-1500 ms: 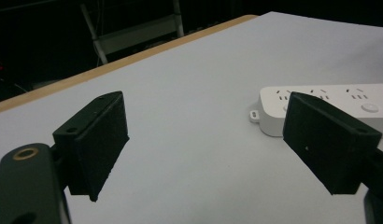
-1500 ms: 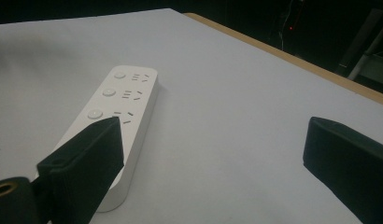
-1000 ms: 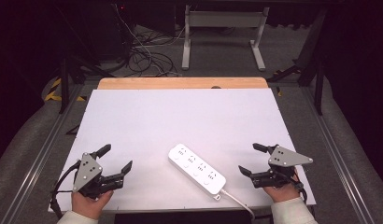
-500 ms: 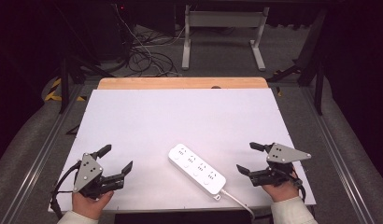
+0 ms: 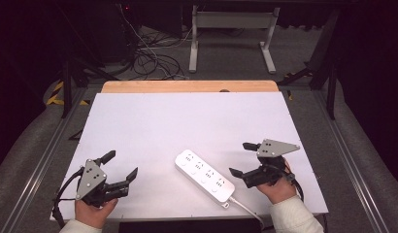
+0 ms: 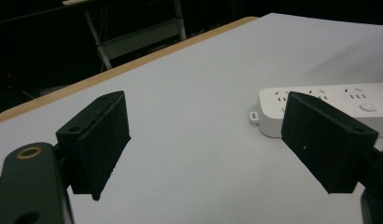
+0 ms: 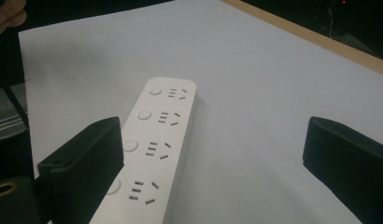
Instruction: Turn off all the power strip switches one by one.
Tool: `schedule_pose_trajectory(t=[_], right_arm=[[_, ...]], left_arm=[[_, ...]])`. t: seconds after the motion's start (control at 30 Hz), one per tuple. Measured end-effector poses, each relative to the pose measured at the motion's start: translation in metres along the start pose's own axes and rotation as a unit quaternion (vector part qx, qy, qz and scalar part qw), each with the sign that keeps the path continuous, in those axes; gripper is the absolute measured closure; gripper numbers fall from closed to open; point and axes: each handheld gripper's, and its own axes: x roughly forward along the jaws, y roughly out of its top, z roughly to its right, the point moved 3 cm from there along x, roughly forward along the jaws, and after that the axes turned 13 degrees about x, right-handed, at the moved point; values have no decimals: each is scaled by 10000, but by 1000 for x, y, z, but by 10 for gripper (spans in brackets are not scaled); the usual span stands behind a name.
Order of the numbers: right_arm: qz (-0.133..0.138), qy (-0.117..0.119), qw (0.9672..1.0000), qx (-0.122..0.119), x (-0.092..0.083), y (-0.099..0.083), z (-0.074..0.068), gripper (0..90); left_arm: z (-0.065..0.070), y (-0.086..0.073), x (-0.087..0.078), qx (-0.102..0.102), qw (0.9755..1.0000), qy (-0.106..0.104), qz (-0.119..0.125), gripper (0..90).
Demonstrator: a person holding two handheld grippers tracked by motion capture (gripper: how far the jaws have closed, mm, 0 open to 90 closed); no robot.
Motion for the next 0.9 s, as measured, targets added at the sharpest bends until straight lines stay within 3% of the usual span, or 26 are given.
schedule_pose_trajectory(t=[0.13,0.63,0.9], right_arm=[[-155,71,9998,-72,16,9,-8,44],[-274,399,9983,-333,50,30,-30,37],[-203,708,9971,-211,68,36,-37,5]], left_arm=[[0,0,0,1,10000,-3,-1,159],[0,0,0,77,10000,20,-18,162],[1,0,0,59,10000,50,-39,169]])
